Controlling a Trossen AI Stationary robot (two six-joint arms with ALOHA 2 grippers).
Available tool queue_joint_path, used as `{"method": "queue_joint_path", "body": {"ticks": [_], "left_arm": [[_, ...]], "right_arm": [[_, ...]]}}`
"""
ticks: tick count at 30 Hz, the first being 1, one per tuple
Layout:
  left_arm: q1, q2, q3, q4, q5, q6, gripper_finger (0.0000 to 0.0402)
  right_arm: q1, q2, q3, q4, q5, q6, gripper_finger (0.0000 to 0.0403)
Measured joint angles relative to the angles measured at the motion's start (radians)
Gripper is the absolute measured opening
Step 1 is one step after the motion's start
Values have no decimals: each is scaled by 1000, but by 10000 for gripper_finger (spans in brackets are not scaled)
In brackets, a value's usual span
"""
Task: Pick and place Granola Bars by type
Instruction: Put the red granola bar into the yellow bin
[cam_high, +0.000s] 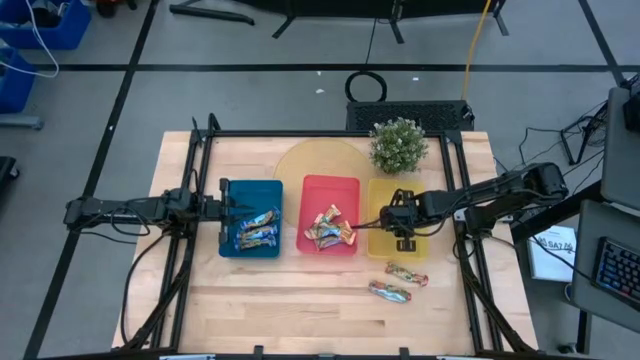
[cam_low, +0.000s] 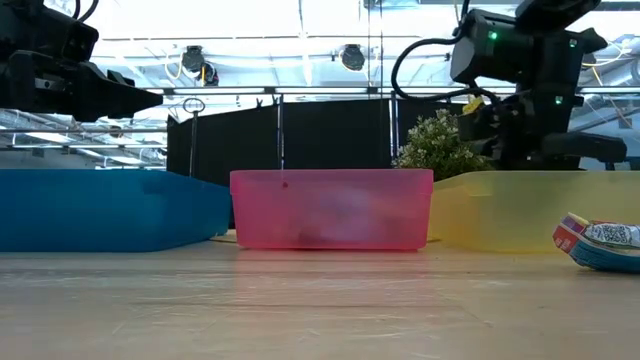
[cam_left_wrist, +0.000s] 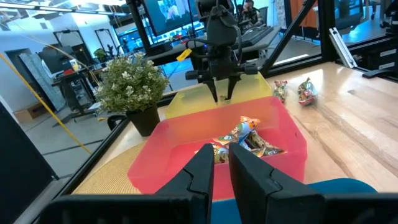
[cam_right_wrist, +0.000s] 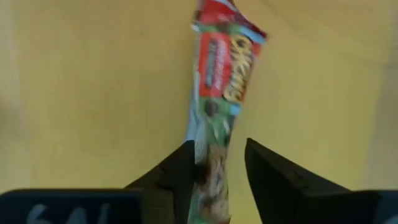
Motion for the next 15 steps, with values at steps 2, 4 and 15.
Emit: {"method": "queue_joint_path", "body": {"ticks": [2, 4, 15], "left_arm": [[0, 0, 0, 0, 0, 0, 58], [0, 0, 0, 0, 0, 0, 58], [0, 0, 0, 0, 0, -4, 58]], "right_arm": [[0, -5, 24, -48, 6, 11, 143], [0, -16, 63, -113, 7, 24, 149], [98, -109, 381, -381, -24, 314, 150]]}}
